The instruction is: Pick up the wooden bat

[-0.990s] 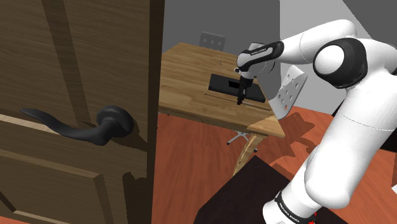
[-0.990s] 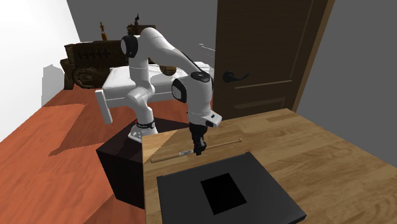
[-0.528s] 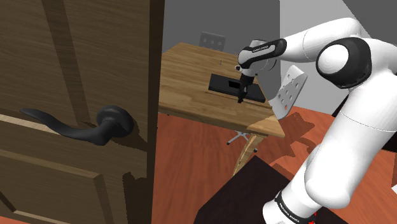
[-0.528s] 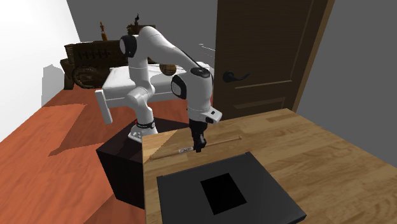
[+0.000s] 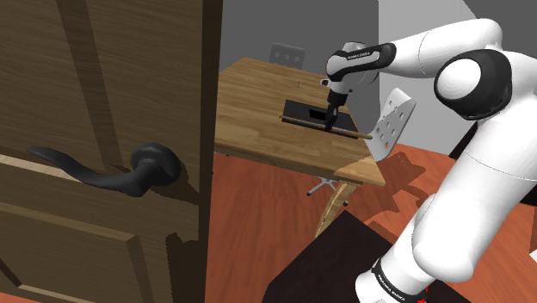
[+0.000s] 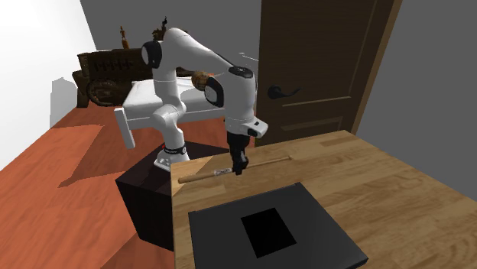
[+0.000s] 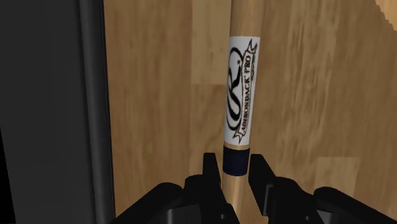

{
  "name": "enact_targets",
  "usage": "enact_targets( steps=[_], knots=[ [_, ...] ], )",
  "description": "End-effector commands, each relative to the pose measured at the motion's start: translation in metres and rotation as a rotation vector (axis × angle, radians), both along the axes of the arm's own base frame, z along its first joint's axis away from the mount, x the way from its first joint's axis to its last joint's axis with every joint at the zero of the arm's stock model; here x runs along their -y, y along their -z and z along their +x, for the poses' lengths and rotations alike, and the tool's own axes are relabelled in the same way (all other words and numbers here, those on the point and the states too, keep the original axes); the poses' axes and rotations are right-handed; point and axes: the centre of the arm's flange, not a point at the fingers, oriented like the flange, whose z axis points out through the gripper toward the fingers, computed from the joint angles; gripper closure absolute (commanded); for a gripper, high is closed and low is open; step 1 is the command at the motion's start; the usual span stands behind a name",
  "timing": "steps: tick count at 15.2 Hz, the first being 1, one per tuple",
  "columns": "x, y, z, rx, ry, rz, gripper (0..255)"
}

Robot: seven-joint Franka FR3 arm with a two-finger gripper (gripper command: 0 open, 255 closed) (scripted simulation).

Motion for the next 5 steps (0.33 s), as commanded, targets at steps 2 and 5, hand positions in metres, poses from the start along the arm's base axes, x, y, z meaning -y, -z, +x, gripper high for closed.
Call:
enact_targets(
  steps=[2,5],
  knots=[
    [0.000,-0.017,0.000,0.000,0.000,0.000,255],
    [0.000,-0.023,0.000,0.000,0.000,0.000,255]
  ],
)
